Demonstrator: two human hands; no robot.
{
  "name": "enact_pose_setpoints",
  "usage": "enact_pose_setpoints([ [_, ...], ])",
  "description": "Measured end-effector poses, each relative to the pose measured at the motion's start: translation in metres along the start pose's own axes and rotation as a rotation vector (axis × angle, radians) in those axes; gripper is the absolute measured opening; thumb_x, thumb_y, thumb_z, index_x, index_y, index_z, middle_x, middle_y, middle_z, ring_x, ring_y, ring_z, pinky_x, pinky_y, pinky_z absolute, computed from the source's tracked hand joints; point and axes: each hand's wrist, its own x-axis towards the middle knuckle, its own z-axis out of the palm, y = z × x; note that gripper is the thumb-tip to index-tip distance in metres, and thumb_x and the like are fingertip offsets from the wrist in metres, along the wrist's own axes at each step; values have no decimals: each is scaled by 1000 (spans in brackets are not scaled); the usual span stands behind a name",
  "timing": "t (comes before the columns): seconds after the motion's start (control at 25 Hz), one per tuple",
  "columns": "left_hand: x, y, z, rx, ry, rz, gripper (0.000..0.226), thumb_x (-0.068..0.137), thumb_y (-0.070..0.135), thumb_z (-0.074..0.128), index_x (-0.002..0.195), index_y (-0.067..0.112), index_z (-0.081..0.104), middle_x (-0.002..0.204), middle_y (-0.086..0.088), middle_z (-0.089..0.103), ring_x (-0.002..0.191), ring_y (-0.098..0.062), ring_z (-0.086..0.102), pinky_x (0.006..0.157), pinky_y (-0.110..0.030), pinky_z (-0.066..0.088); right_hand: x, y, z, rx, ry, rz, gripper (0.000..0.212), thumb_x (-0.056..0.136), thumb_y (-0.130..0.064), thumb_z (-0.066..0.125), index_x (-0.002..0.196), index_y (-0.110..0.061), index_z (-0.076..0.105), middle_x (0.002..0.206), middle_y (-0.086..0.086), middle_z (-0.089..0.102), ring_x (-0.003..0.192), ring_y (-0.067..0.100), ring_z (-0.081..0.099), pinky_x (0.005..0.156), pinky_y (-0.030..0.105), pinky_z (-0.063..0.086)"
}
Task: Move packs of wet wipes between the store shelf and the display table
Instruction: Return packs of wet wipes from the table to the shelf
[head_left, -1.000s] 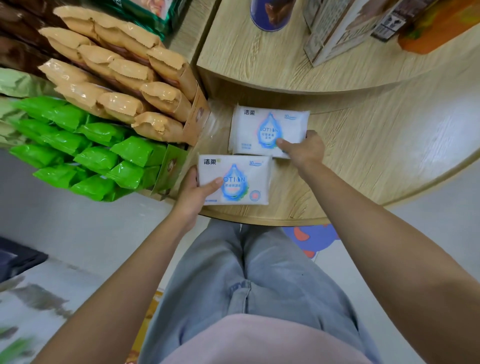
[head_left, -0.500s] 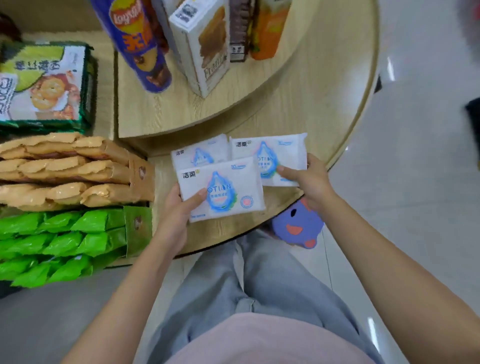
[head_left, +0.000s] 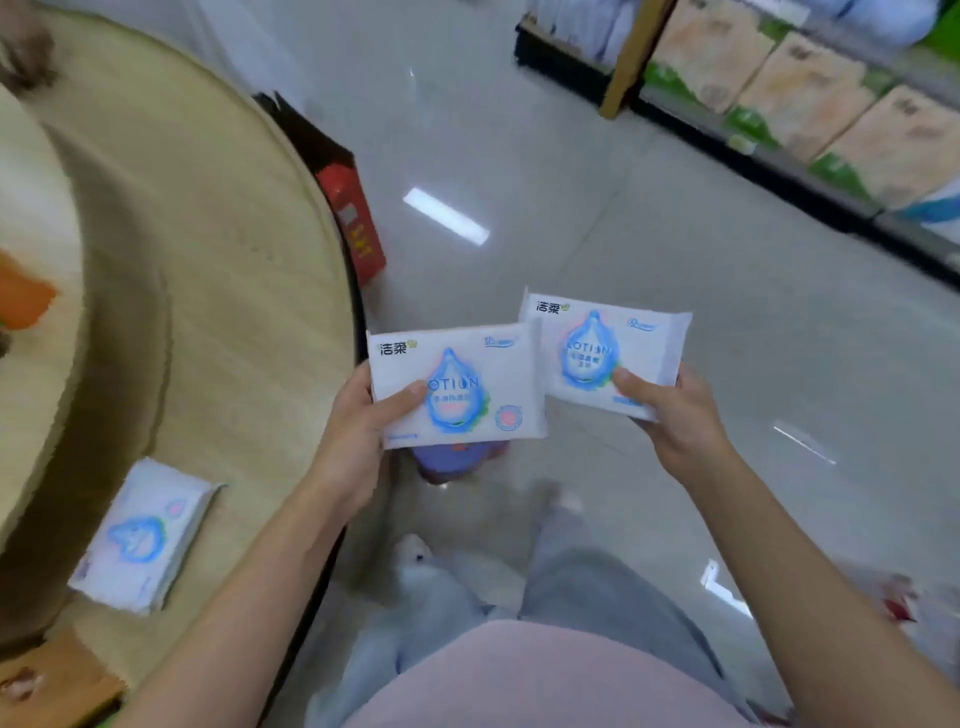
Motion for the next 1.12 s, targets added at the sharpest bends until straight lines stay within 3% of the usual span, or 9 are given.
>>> enact_pose_setpoints([
  [0.16,65,-1,127,65,-125,-38,32,84,5,60,116,4,57,111,-12,70,97,-28,69,76,-38,59,30,-45,-106,99,128,-68,38,81,2,65,114,-15,62,103,-3,73,89,12,71,65,22,56],
  [0.32,113,-4,245,74,-216,-61,21,84,6,63,102,14,62,103,-12,72,77,-24,71,48,-28,54,79,-111,-183,102,199,-158,37,79,1,67,111,-19,62,103,-5,73,91,13,70,72,24,57],
  [0.48,159,6,311,83,-247,-80,22,80,6,66,99,18,65,100,-5,74,86,-21,72,68,-33,59,138,-172,-220,133,235,-212,36,80,0,67,109,-21,62,105,-5,72,93,14,70,77,27,57],
  [0.64,240,42,358,117,-273,-24,32,76,8,68,107,15,63,101,-3,74,87,-20,72,64,-28,59,214,-229,-230,179,261,-243,31,82,2,64,103,-21,62,88,-11,75,83,8,71,67,22,58],
  [0.8,341,109,422,145,-361,18,37,77,11,66,114,13,61,105,-2,73,90,-19,72,64,-25,57,293,-301,-231,225,333,-270,29,83,2,64,100,-21,62,86,-11,74,77,5,71,61,20,56],
  [1.0,451,199,513,191,-405,77,55,72,16,74,123,10,56,113,-4,71,102,-26,68,87,-42,53,378,-399,-235,270,349,-345,29,82,1,63,101,-21,64,100,-7,73,89,9,70,72,23,58],
  [1.12,510,228,563,167,-432,88,56,70,15,73,123,10,56,111,-4,71,100,-25,69,81,-39,56,434,-448,-244,299,349,-382,30,83,2,62,101,-22,64,96,-8,75,89,10,70,74,25,59],
])
